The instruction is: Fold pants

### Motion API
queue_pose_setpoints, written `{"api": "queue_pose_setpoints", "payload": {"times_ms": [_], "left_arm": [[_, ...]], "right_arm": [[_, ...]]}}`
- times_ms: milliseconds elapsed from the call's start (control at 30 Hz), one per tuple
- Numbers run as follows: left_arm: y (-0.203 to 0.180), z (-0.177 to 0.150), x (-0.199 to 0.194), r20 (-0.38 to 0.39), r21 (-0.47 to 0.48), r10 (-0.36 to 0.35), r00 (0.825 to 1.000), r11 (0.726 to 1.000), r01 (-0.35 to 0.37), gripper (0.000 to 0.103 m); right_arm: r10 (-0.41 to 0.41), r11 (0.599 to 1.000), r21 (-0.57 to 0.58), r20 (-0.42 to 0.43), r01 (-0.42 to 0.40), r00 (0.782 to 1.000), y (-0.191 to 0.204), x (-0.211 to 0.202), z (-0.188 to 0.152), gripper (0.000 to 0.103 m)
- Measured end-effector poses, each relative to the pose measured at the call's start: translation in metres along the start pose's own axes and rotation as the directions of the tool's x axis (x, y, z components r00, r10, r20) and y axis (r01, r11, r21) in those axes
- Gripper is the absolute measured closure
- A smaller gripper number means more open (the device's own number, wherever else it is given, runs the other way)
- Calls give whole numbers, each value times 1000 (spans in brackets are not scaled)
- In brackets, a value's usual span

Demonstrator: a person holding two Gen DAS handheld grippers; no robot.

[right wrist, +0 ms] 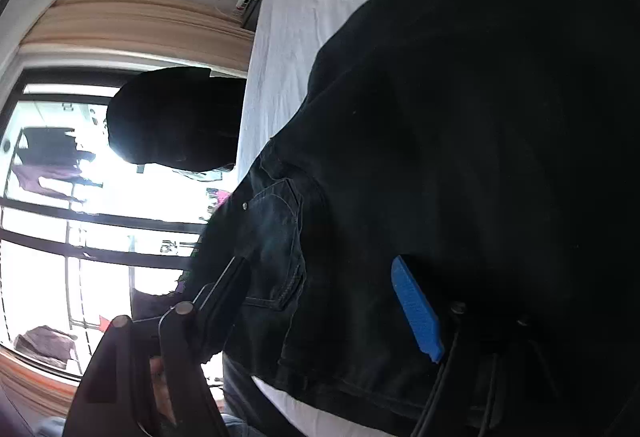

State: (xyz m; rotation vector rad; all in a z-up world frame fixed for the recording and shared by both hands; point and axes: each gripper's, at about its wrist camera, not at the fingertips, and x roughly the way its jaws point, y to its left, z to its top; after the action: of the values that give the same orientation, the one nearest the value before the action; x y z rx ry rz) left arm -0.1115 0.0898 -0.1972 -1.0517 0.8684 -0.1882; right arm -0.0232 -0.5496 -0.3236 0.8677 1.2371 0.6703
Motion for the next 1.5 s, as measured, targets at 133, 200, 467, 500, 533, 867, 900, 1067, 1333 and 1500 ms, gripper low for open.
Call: {"api": "queue_pose_setpoints", "payload": {"times_ms": [133,200,467,500,533,867,900,1067,1333,1500], "left_arm": [[-81,-10,15,-6,220,-34,999,975,35,89],[-122,-28,32,-27,334,-52,998,941,58,89],[-186,-134,114,-95,675,72,993,738,11,89],[-186,-143,119,-104,694,83,991,720,13,89],[-188,-155,124,-111,722,99,989,692,11,89],[-214,-228,159,-92,884,153,984,468,10,89],[-211,-240,158,-92,898,159,983,440,12,89],[-218,-270,182,-105,926,191,976,376,26,89],[-232,-309,242,-144,949,244,959,307,65,89],[-240,-342,264,-143,963,255,956,261,75,88]], "right_arm": [[-5,999,44,2,5,1000,5,-16,6,26],[44,997,57,45,-47,998,11,-36,16,25],[52,993,-105,8,-51,999,50,-94,48,6],[40,994,-103,-9,-41,999,48,-94,49,6],[27,995,-93,-29,-30,999,43,-94,49,6],[26,994,-103,-69,-33,997,46,-84,53,7],[15,993,-116,-73,-23,997,48,-81,54,9],[-124,967,-231,-80,102,989,48,-83,55,63],[-195,960,-212,-39,183,980,-5,-109,55,82],[-215,957,-204,-17,207,976,-29,-115,61,85]]}}
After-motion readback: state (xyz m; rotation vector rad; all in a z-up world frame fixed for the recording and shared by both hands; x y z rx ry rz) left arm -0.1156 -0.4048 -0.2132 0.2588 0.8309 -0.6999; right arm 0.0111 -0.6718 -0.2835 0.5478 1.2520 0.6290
